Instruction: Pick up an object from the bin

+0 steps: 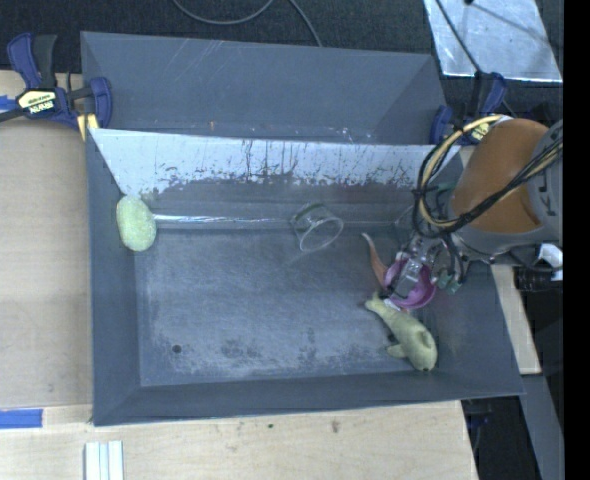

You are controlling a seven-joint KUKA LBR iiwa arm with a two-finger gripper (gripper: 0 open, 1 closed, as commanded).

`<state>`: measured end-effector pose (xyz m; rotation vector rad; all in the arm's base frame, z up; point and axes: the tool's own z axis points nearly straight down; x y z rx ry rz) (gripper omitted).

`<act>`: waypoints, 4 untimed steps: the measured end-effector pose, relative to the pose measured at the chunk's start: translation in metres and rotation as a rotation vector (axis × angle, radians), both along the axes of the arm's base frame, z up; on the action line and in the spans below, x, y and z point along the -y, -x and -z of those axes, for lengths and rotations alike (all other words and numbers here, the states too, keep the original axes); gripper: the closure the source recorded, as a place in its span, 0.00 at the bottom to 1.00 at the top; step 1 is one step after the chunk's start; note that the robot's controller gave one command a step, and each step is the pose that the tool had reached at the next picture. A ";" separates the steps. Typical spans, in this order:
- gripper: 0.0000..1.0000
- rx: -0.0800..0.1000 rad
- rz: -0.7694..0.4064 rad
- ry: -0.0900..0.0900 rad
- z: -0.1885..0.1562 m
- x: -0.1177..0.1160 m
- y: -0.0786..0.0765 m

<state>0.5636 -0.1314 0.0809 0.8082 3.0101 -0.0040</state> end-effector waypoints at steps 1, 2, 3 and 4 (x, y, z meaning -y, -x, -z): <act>1.00 0.005 0.000 0.000 -0.007 0.001 -0.002; 1.00 -0.002 -0.001 0.000 -0.011 0.001 -0.002; 1.00 -0.015 -0.001 -0.005 -0.016 0.000 0.000; 1.00 -0.019 -0.002 -0.007 -0.027 0.000 0.001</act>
Offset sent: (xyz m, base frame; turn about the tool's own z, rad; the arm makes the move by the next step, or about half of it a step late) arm 0.0001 -0.0001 0.0016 0.0000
